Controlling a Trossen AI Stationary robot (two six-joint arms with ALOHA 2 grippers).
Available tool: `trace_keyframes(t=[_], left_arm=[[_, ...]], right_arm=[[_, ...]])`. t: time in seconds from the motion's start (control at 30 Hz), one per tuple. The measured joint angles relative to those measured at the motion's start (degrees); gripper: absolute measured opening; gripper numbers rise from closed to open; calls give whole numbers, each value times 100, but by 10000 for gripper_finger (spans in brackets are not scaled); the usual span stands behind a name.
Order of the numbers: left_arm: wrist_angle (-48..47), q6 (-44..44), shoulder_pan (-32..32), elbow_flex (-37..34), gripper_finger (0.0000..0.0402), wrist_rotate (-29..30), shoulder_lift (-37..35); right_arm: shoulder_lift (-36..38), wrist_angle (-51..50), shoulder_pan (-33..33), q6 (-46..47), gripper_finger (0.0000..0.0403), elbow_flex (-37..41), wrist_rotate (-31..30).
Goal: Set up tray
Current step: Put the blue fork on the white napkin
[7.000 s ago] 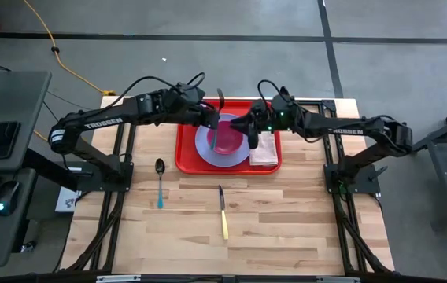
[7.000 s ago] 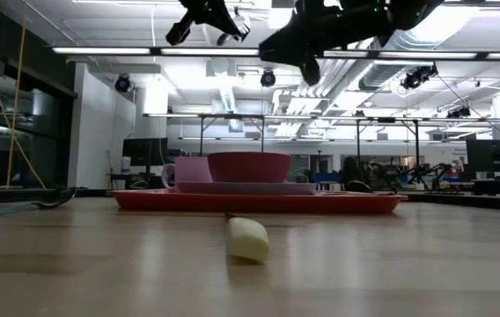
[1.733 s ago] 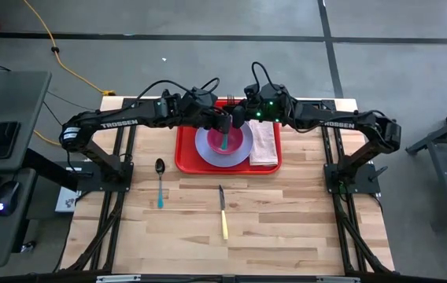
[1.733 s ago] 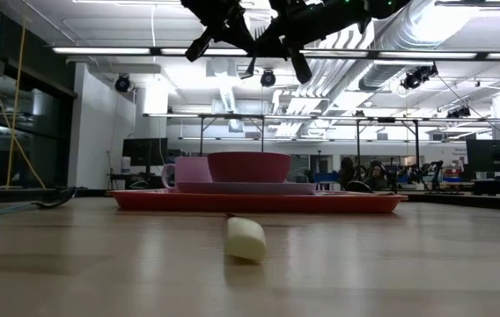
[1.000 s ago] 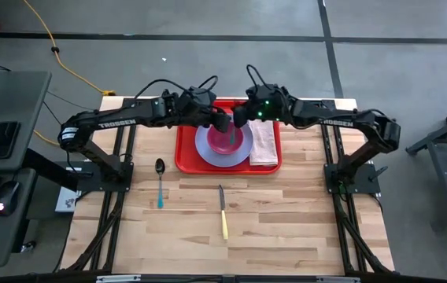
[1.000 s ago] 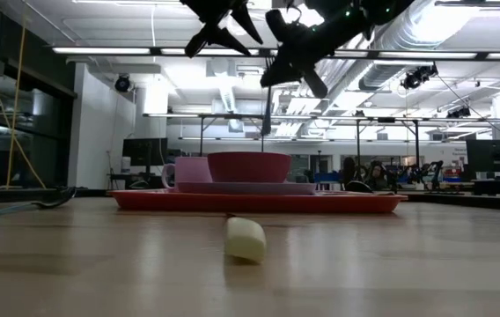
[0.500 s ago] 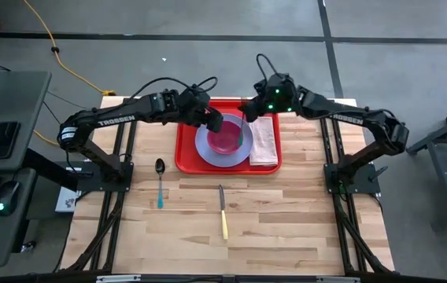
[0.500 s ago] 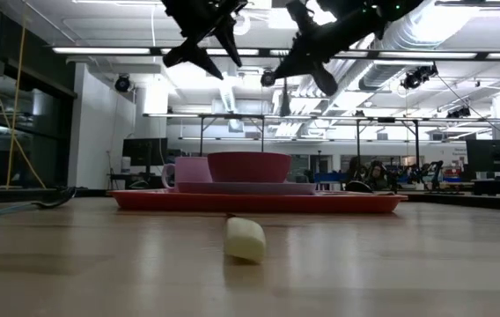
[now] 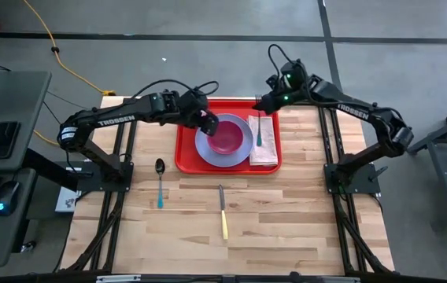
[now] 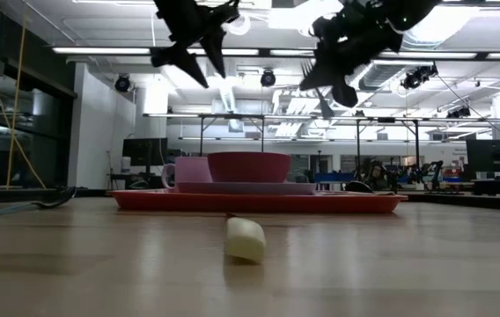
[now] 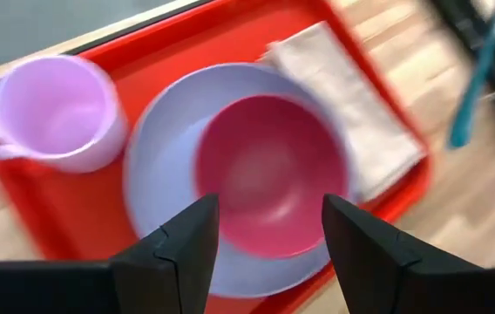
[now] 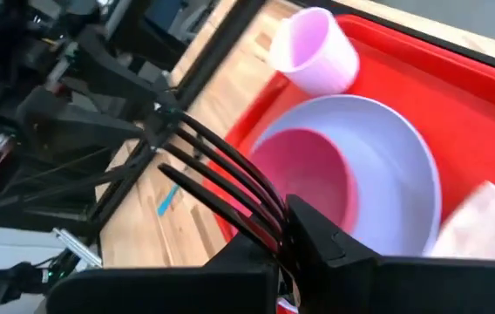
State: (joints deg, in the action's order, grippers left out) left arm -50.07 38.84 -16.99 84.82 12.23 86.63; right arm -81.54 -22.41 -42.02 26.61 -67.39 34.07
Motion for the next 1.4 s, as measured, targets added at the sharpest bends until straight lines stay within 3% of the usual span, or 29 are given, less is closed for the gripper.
trace_keyframes(t=[0.13, 0.4, 0.63, 0.97, 1.4], left_arm=[[-517, -138, 0, 0, 229, 328, 2], [-1234, -596, 0, -2, 225, 1250, 2], [-1714, -714, -118, -15, 225, 1738, 4], [-2091, -774, -606, -42, 225, 1929, 4], [-1856, -608, -748, -1160, 221, 1945, 9]], right_arm=[[0, 349, -218, 47, 0, 455, 191], [-4, 2359, -381, 837, 0, 1822, 632], [-7, 2615, -609, 478, 0, 2458, 742], [-22, 2758, -863, -149, 0, 2600, 925], [-714, 3268, -901, -262, 0, 2600, 1261]])
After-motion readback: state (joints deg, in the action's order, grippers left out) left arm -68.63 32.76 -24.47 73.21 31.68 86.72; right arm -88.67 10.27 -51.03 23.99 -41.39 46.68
